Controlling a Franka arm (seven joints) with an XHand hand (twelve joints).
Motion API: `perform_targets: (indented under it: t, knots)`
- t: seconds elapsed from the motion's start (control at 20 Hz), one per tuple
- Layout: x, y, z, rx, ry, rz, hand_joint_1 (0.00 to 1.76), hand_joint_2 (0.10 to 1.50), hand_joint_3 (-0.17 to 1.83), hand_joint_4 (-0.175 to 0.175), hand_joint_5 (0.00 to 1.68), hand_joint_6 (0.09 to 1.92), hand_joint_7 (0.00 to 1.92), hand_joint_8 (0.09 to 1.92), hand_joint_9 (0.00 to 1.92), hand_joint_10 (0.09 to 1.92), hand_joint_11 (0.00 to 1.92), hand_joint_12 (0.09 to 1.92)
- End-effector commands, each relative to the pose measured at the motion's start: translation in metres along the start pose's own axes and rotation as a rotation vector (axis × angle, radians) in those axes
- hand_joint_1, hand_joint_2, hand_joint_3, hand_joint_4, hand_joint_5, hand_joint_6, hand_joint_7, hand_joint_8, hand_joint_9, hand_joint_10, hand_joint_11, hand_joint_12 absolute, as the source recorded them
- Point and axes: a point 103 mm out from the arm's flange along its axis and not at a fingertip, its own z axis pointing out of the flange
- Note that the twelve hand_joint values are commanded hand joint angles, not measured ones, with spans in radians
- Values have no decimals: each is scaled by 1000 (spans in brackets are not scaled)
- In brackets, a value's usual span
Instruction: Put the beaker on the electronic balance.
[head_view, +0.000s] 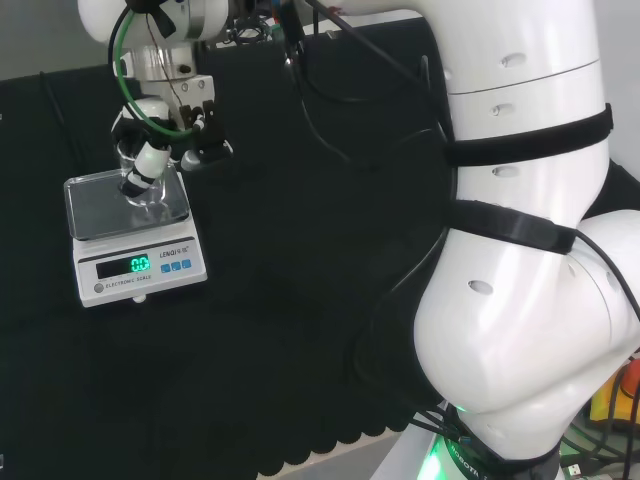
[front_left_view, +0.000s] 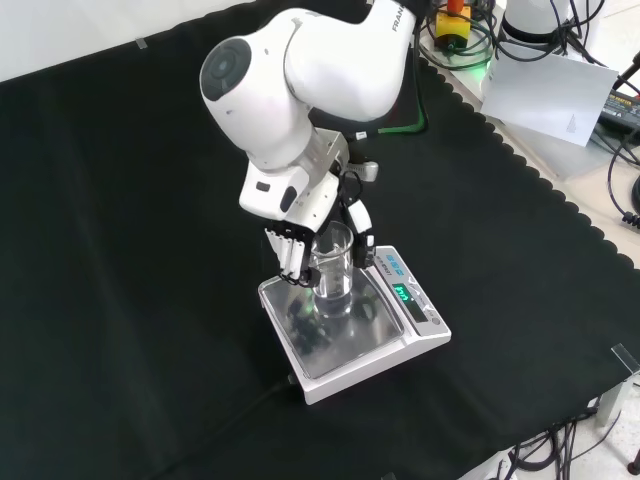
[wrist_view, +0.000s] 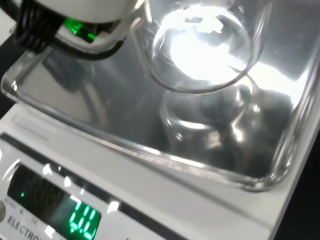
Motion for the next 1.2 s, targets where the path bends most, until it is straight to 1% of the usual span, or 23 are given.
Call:
perform_targets:
  t: [0.05, 0.25, 0.3, 0.35, 0.4, 0.45, 0.5, 0.55, 0.6, 0.65, 0.75, 0.85, 1.0, 1.2]
  knots:
    - [2, 7, 15, 34, -5, -7, 1206, 794, 860, -58, 817, 1382, 895, 1567, 1185, 1376, 1186, 1290]
    - [0, 9, 16, 48, -11, -6, 1207, 805, 829, -64, 811, 1367, 903, 1542, 1185, 1355, 1201, 1260]
    - [0, 9, 16, 56, -11, -9, 1176, 830, 757, -105, 826, 1353, 874, 1563, 1184, 1336, 1224, 1229]
    - [0, 10, 15, 66, -8, -12, 1174, 776, 761, -137, 758, 1360, 842, 1581, 1178, 1311, 1247, 1186]
    - [-1, 10, 14, 77, -5, -15, 1161, 707, 808, -144, 658, 1365, 803, 1576, 1155, 1257, 1241, 1138]
    - [-1, 11, 13, 86, -2, -18, 1135, 646, 861, -133, 550, 1343, 762, 1541, 1128, 1173, 1190, 1114]
    - [-1, 11, 12, 93, -5, -21, 1102, 594, 904, -110, 442, 1276, 718, 1475, 1082, 1081, 1094, 1123]
    - [-1, 11, 11, 97, -7, -24, 1061, 550, 927, -86, 343, 1146, 651, 1388, 1010, 998, 973, 1160]
    - [-2, 10, 9, 100, -7, -26, 1014, 517, 930, -64, 260, 957, 563, 1291, 914, 933, 833, 1215]
    - [-2, 9, 7, 98, -4, -28, 971, 499, 912, -48, 210, 768, 475, 1206, 830, 891, 702, 1268]
    - [-3, 7, 0, 86, 1, -30, 871, 500, 780, -22, 160, 445, 321, 1068, 690, 847, 523, 1337]
    - [-3, 5, -9, 72, 1, -30, 807, 521, 656, -9, 165, 248, 243, 993, 619, 830, 439, 1373]
    - [-3, 1, -24, 56, -2, -30, 762, 537, 578, 0, 177, 136, 194, 945, 576, 817, 401, 1385]
    - [-7, -9, -45, 6, 0, -30, 738, 543, 545, 7, 173, 87, 166, 919, 550, 808, 377, 1391]
